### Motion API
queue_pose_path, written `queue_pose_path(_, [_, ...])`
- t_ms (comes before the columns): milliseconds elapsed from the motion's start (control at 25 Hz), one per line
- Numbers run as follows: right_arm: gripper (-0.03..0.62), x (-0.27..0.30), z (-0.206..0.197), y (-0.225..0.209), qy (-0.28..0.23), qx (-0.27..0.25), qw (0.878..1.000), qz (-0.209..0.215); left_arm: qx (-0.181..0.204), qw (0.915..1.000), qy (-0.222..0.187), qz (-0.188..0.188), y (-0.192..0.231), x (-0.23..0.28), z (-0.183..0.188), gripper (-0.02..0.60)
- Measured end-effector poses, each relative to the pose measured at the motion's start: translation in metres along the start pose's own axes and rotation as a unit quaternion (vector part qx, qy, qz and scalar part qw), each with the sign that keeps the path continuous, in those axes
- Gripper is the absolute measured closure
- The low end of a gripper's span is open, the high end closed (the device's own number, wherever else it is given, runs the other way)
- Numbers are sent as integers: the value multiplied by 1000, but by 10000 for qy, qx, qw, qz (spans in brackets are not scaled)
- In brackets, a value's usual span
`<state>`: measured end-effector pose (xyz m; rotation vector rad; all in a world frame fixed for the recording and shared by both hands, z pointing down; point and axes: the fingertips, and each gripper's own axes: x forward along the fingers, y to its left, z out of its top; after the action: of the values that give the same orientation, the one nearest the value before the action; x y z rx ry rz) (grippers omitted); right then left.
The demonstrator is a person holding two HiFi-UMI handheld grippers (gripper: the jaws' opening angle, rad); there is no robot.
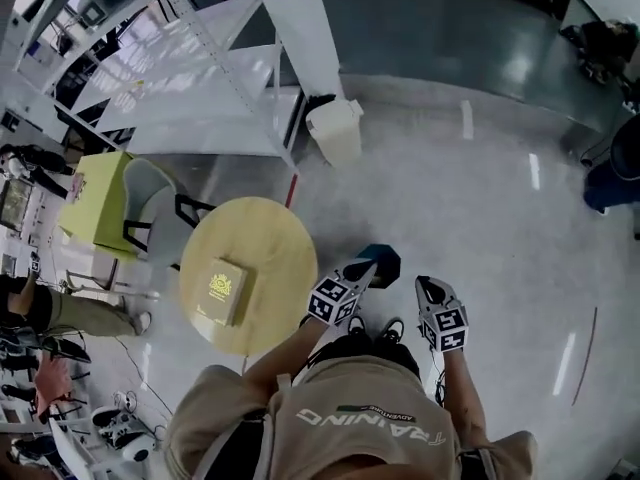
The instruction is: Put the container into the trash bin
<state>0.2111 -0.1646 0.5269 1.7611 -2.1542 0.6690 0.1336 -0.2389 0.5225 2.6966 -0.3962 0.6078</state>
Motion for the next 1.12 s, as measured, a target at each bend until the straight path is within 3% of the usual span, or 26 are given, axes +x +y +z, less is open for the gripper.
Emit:
queue_pose_path(600, [599, -38, 100, 21, -808, -293, 9961, -212, 505, 9933, -1024, 172, -8, -60, 101, 578])
queue_pose_path(760, [599, -38, 109, 24, -929, -314, 9949, -251, 439, 9914, -1173, 382, 1, -71, 105, 578])
queue_pose_path(1120, [599, -40, 111, 28, -909, -330, 9951, -189, 431, 9918, -1146, 357, 4, -72, 105, 578])
